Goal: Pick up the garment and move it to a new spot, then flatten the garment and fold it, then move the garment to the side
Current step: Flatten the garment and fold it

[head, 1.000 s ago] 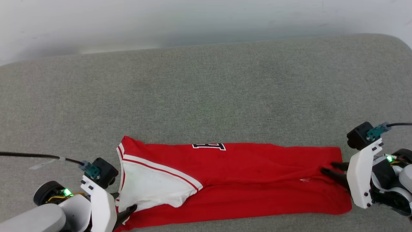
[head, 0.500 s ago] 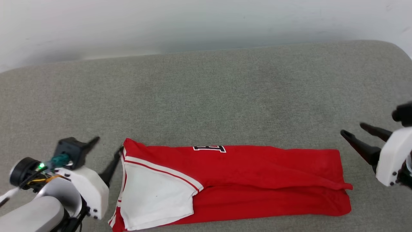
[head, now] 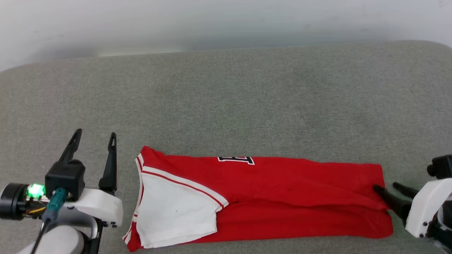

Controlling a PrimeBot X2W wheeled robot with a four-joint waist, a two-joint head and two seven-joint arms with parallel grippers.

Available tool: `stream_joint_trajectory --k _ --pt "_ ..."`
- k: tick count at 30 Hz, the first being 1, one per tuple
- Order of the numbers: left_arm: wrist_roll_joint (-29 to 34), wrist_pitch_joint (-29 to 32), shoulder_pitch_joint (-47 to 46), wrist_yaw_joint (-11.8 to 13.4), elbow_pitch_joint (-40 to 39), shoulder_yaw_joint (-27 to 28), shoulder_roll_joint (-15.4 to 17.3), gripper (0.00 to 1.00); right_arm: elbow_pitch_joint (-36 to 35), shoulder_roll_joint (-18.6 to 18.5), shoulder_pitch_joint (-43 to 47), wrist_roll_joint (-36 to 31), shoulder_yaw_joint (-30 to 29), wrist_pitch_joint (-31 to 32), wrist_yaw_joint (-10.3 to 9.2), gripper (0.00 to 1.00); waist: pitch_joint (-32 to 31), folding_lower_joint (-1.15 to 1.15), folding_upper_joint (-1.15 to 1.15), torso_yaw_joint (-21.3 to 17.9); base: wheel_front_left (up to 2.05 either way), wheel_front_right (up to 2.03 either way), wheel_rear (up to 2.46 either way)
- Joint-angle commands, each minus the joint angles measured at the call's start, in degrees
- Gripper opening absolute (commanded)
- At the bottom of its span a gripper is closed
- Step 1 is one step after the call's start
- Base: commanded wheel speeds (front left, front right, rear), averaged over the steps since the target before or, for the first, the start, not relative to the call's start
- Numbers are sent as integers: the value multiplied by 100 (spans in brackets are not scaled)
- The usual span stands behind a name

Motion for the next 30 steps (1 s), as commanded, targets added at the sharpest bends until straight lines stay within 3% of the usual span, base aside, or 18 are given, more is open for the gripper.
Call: stream_joint_trajectory --k 1,8,13,19,20,22,30 --pt "248 -35 234 113 -44 180 -96 100 29 107 116 44 -24 36 -3 100 36 0 0 28 0 0 0" --pt "1357 -32 1223 357 -215 1336 -936 100 84 504 474 328 37 360 -3 100 116 0 0 103 0 0 0" --pt "2069 -33 1885 243 -283 2167 -1639 100 137 770 624 395 159 481 -1 100 140 0 0 125 0 0 0" --pt "2891 -33 2527 -66 -375 2864 -2501 100 162 978 586 348 282 532 6 100 126 0 0 139 0 0 0" --pt "3007 -33 2604 -125 -361 2944 -2620 100 162 998 568 342 290 533 7 56 123 0 0 144 0 0 0" --pt "3223 -34 2736 -220 -341 3116 -2913 100 155 1022 529 331 293 511 8 0 114 0 0 159 0 0 0" --pt "3915 -34 3100 -563 -264 3679 -3698 100 142 733 320 235 77 274 -4 0 21 0 0 207 0 0 0"
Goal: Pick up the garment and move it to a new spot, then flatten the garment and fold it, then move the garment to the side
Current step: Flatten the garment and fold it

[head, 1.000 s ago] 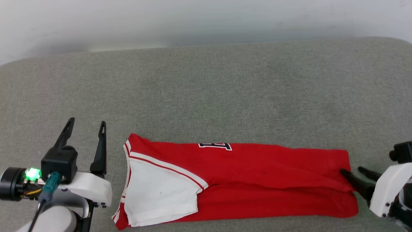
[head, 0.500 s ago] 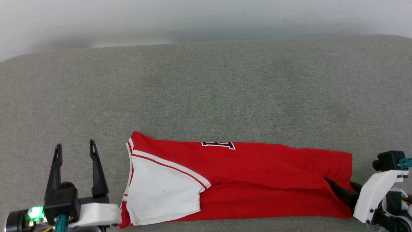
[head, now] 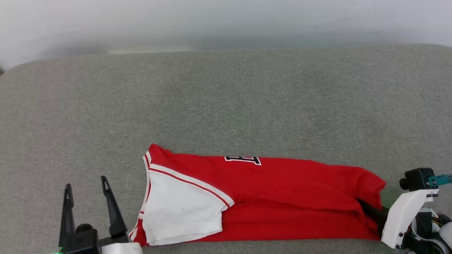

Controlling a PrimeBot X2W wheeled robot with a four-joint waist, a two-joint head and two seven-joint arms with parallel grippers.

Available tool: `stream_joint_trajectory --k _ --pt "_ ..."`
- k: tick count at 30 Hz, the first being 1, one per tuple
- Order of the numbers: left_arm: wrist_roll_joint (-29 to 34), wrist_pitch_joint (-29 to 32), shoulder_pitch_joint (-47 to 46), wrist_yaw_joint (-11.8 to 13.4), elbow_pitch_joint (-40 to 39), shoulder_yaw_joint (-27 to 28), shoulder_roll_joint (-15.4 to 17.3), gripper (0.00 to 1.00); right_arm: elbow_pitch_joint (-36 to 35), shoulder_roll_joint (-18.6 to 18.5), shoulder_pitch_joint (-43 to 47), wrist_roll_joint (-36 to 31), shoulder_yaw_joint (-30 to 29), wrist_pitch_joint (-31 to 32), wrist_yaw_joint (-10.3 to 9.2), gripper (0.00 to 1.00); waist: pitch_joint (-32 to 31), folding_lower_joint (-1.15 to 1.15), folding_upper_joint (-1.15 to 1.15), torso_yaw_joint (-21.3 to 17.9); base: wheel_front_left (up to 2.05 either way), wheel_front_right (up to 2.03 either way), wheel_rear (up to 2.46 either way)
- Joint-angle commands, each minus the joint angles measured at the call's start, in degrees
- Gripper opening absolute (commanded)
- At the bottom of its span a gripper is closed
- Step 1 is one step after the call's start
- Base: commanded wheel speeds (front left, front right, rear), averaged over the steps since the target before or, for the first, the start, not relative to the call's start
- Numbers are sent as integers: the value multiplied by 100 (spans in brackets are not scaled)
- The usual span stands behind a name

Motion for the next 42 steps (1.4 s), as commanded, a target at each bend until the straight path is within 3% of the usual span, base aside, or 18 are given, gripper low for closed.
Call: stream_joint_trajectory --k 1,9,16,22,27,33,40,42 --pt "133 -26 103 -87 47 65 -82 100 42 -15 10 -16 12 -5 -5 0 -34 0 0 6 0 0 0" --pt "495 -27 253 -429 162 201 -259 100 123 -631 -184 -3 -375 207 -6 0 -179 0 0 -6 0 0 0" --pt "579 -27 294 -618 224 297 -354 100 478 -1084 -300 -160 -727 788 -5 0 -269 0 0 15 0 0 0" --pt "575 -28 344 -790 245 372 -426 100 -344 -1122 -113 107 -724 1421 -4 0 -380 0 0 46 0 0 0" --pt "577 -27 391 -912 286 456 -499 100 -1342 -916 -44 373 -699 1897 -4 0 -428 0 0 77 0 0 0" --pt "633 -27 262 -1081 315 480 -531 100 -2189 -498 -411 84 -481 2292 -4 0 -366 0 0 151 0 0 0" --pt "648 -28 44 -1223 384 484 -586 100 -2504 62 -1055 -465 201 2747 -4 0 -192 0 0 290 0 0 0" --pt "640 -28 -64 -1283 428 487 -635 100 -2402 438 -1448 -679 617 2883 -4 0 -95 0 0 355 0 0 0"
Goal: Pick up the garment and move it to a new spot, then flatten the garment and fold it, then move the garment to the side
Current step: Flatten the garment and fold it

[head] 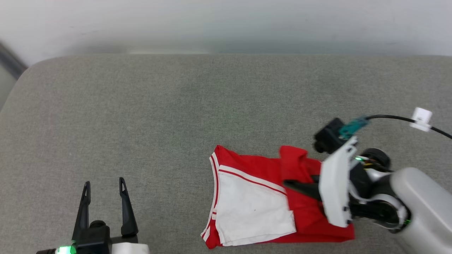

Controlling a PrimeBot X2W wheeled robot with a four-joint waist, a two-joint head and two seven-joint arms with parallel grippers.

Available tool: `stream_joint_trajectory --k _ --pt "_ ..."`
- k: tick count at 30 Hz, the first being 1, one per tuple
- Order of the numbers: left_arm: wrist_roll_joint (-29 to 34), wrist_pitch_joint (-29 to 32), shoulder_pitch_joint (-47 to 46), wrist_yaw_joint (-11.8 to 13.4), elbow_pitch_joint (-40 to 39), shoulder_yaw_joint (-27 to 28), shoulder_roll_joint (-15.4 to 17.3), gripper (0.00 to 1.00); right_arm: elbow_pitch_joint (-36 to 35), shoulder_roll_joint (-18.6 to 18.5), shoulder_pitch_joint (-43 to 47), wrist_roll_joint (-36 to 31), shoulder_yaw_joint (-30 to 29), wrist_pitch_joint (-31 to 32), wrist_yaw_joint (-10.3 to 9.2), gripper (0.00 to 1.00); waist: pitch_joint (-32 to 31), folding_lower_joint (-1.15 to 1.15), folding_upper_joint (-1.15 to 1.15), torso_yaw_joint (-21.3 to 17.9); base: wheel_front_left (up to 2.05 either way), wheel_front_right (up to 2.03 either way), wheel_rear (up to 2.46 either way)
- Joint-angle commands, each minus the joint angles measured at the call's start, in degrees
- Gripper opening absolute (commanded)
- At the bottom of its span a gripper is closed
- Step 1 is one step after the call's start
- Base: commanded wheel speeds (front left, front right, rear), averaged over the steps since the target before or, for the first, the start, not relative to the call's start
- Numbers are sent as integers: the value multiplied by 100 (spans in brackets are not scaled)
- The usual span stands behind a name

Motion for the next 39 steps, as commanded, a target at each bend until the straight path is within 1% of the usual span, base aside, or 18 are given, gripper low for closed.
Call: stream_joint_trajectory --k 1,2,7,10,13,17,20,22,23,24,28,31,34,37,39 --pt "17 -27 -129 -53 38 2 -49 100 118 303 -319 -127 271 73 -3 0 105 0 0 81 0 0 0" --pt "17 -27 -129 -53 38 2 -49 100 118 303 -319 -127 271 73 -3 0 105 0 0 81 0 0 0" --pt "46 -26 -297 -123 90 -10 -120 100 591 892 -997 -483 1038 95 -3 0 284 0 0 190 0 0 0" --pt "59 -26 -418 -179 129 -41 -158 100 1031 1187 -1383 -749 1471 -49 -3 0 412 0 0 282 0 0 0" --pt "59 -26 -532 -218 182 -64 -203 100 1541 1435 -1650 -863 1801 -223 -3 0 518 0 0 374 0 0 0" --pt "76 -26 -615 -217 219 -88 -261 100 2198 1559 -1873 -1130 2378 -463 -3 0 602 0 0 453 0 0 0" --pt "89 -26 -610 -199 223 -96 -282 100 2628 1661 -1785 -964 2557 -678 -3 0 608 0 0 472 0 0 0" --pt "95 -26 -565 -187 231 -95 -292 100 2814 1650 -1781 -891 2670 -849 -3 0 567 0 0 463 0 0 0" --pt "95 -26 -530 -176 234 -78 -291 100 2859 1644 -1807 -849 2699 -957 -4 14 532 0 0 443 0 0 0" --pt "98 -26 -496 -162 232 -62 -292 100 2865 1624 -1844 -822 2729 -1082 -3 100 493 0 0 423 0 0 0" --pt "99 -26 -374 -133 235 -17 -292 100 2632 1446 -2012 -675 2725 -1719 -3 100 297 0 0 297 0 0 0" --pt "99 -26 -254 -150 198 12 -246 100 2468 1204 -2091 -859 2605 -2480 -4 100 157 0 0 192 0 0 0" --pt "68 -26 -163 -164 168 64 -231 100 2477 1060 -2047 -1150 2162 -3402 -3 100 19 0 0 98 0 0 0" --pt "55 -26 -74 -174 145 124 -215 100 2627 960 -1828 -1567 1463 -4380 -4 100 -79 0 0 9 0 0 0" --pt "55 -26 -36 -191 130 148 -204 100 2781 961 -1647 -1920 902 -5009 -4 100 -125 0 0 -39 0 0 0"
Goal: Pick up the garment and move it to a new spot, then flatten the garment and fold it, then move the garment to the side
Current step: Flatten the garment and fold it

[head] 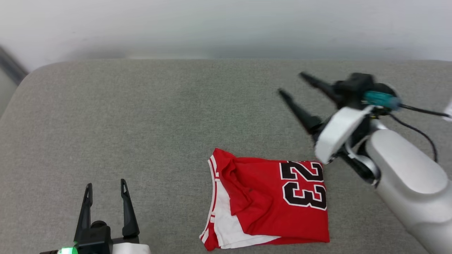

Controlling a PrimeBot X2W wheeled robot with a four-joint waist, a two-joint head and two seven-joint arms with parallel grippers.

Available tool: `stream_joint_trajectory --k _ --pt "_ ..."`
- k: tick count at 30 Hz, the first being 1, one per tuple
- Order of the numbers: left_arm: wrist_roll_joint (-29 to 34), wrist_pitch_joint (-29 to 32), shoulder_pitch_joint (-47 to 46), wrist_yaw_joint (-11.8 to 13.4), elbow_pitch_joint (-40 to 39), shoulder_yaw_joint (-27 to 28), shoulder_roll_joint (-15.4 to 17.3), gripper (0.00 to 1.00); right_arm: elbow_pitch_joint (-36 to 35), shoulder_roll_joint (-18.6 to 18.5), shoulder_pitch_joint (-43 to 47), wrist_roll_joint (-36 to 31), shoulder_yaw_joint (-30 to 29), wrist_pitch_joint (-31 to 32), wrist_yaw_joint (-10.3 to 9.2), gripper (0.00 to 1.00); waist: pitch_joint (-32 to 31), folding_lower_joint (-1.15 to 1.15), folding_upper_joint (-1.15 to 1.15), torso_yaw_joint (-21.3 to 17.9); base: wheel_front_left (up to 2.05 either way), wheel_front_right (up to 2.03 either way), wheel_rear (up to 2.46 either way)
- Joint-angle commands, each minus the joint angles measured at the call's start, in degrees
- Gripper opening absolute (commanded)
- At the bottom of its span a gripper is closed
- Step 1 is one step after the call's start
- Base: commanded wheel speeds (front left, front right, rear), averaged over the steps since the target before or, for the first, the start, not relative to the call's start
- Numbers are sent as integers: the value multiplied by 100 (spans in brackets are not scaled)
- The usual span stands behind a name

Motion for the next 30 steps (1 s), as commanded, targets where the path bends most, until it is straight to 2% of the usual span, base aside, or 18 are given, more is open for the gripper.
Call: stream_joint_trajectory --k 1,3,7,11,15,20,30 --pt "4 -26 62 -20 -21 36 12 100 128 8 262 -271 -416 -430 -4 100 -78 0 0 -82 0 0 0" --pt "7 -26 115 -36 -19 59 19 100 238 60 499 -673 -1041 -836 -4 100 -119 0 0 -130 0 0 0" --pt "-8 -26 161 -68 -49 91 32 100 45 230 1143 -1541 -2329 -1061 -4 100 -182 0 0 -216 0 0 0" --pt "2 -26 209 -96 -68 104 31 100 -876 606 2044 -2283 -3606 -1059 -4 100 -225 0 0 -267 0 0 0" --pt "15 -26 232 -134 -80 113 24 100 -1770 1048 2989 -2774 -4433 -1062 -4 100 -281 0 0 -288 0 0 0" --pt "18 -26 319 -169 -84 139 34 100 -2501 1504 4048 -3064 -4930 -1063 -4 100 -363 0 0 -311 0 0 0" --pt "29 -26 484 -336 18 88 99 100 -2630 1838 5320 -3130 -5029 -1064 -4 100 -552 0 0 -356 0 0 0"
